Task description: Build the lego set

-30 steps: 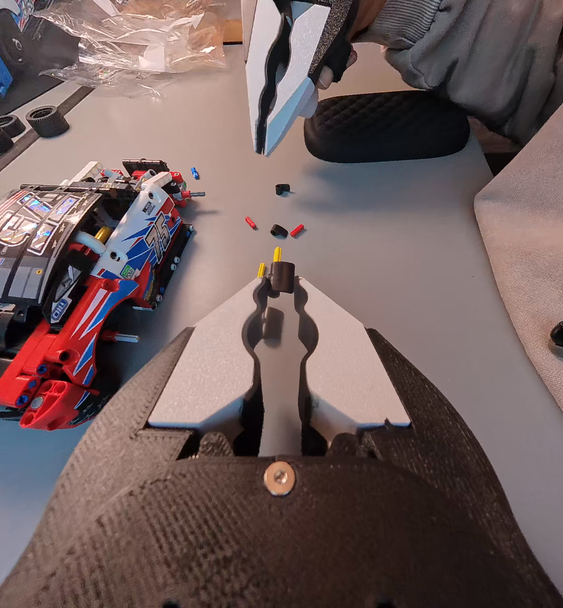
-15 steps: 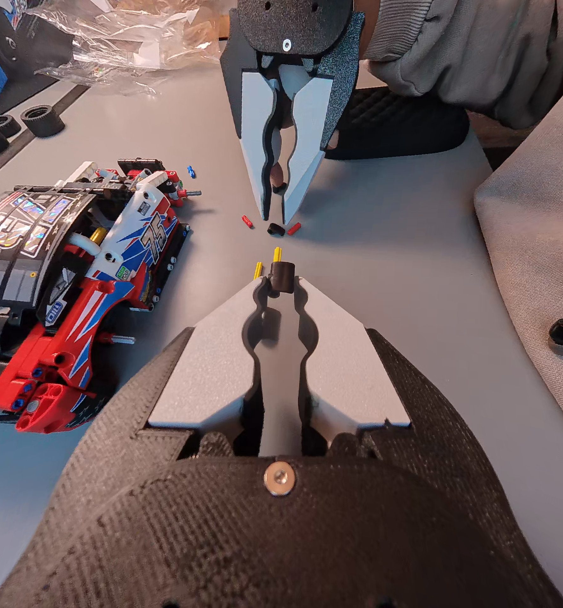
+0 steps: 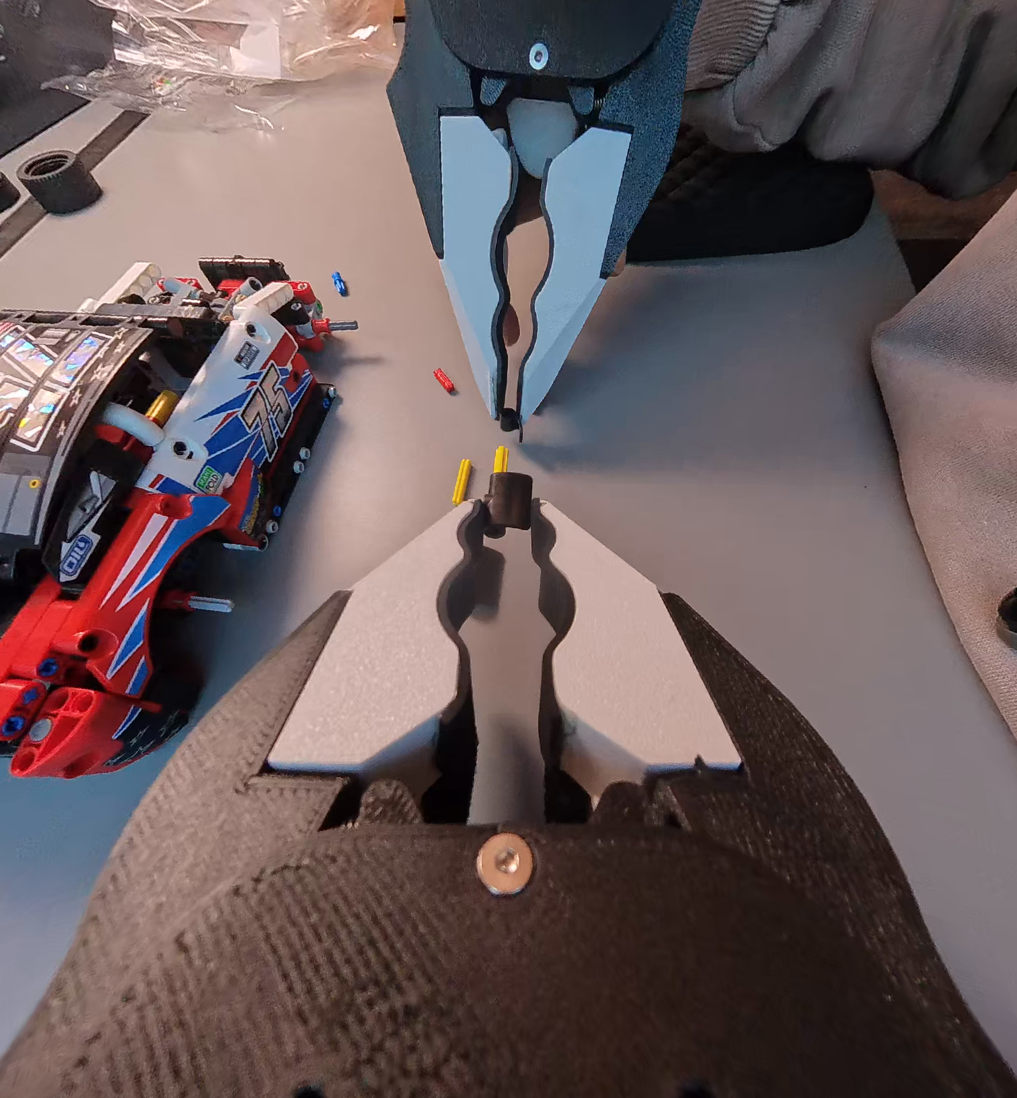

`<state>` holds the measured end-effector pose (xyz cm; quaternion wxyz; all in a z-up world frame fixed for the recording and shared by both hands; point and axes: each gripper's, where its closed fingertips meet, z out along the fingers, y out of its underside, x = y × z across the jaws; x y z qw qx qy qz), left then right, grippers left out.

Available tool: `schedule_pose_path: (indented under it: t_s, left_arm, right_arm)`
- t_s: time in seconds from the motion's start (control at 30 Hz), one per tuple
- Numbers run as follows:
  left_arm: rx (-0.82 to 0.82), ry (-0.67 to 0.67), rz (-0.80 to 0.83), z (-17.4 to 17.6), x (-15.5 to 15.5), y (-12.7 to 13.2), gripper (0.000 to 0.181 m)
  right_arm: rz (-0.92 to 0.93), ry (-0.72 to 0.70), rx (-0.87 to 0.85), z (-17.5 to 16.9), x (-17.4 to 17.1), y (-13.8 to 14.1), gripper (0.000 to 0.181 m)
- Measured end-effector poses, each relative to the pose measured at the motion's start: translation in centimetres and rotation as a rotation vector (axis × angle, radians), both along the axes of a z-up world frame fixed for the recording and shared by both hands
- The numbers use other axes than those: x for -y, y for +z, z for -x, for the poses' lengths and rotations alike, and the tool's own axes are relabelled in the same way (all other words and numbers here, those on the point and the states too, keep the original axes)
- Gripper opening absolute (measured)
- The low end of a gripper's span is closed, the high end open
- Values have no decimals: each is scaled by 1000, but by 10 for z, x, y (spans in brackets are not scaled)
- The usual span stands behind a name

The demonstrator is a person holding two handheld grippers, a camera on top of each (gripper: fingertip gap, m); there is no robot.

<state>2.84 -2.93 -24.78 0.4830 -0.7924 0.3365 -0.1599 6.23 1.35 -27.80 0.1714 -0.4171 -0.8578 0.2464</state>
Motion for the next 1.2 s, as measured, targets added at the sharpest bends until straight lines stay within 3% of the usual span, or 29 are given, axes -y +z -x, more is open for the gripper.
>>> schedule_pose_path:
  t_s: [0.3,0.47,0.67,0.9,1.07,1.2]
  left_arm:
    - [-52,-35,24,-7,3,-11,13]
    - [-82,-38,24,-7,4,-14,13]
    - [-114,-13,27,4,4,-15,13]
    - [-113,-15,30,9,5,-12,14]
    - [-125,-26,26,6,6,-13,14]
    - [-132,-28,6,5,6,-11,14]
  right_arm:
    - [62,114,220,-4,26,-8,4]
    - [41,141,284,10,26,-8,10]
    - [66,65,181,22,20,0,15]
    - [54,-29,8,15,17,-2,6]
    - [30,37,-16,18,21,-7,12]
    - [38,103,4,20,25,-8,6]
